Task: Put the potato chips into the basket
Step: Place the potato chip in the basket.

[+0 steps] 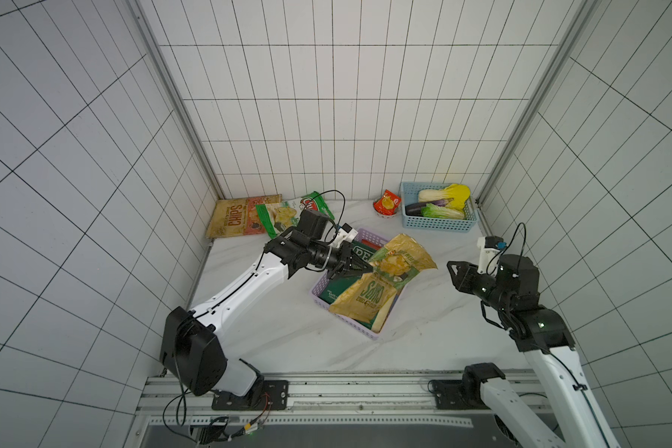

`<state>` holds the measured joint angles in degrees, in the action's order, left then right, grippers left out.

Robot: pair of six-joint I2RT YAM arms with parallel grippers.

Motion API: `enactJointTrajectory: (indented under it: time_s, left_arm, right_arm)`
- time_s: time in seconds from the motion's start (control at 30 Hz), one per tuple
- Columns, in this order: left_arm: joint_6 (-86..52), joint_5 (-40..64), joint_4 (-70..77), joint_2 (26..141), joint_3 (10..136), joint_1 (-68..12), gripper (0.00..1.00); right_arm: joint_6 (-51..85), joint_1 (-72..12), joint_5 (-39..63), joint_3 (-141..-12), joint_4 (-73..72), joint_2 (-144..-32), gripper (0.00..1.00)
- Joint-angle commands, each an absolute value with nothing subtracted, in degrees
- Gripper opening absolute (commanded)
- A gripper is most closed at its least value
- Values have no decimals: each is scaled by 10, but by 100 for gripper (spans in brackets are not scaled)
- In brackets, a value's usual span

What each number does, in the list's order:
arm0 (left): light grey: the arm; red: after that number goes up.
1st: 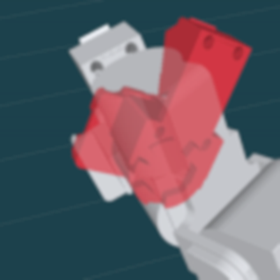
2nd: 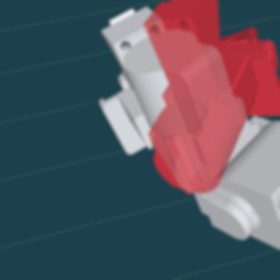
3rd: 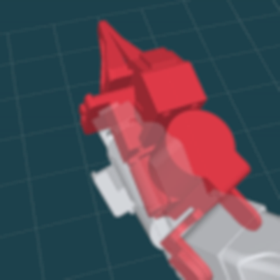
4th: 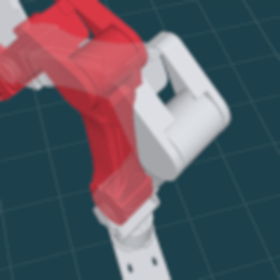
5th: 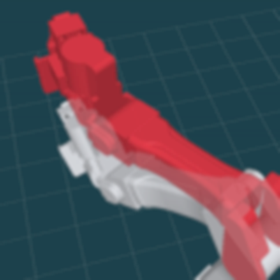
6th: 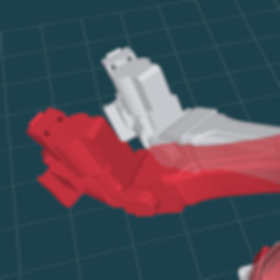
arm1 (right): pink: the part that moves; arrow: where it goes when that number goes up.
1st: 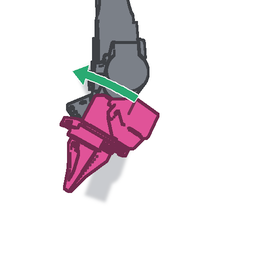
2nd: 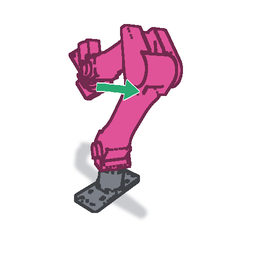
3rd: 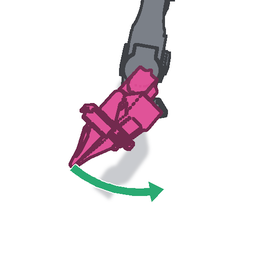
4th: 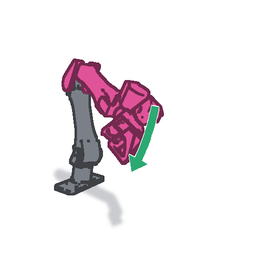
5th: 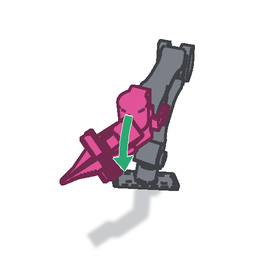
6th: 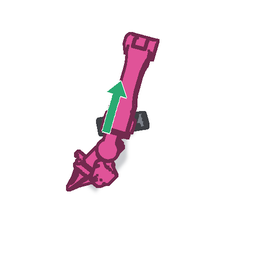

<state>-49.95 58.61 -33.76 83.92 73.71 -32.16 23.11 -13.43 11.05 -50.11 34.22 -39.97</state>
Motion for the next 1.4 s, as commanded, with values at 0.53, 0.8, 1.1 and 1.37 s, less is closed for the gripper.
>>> enactJointTrajectory:
  time_s: [0.53,0.8,1.1,1.37]
  left_arm:
    - [-575,612,-262,815,714,-325,0]
    - [-520,598,-276,851,695,-314,0]
    - [-424,594,-362,905,732,-259,0]
    - [-233,566,-488,1015,844,-225,24]
  right_arm:
    - [232,-126,110,-473,320,-401,34]
    - [231,-126,106,-471,322,-395,34]
    - [230,-126,108,-474,322,-402,33]
    - [236,-126,117,-473,314,-409,32]
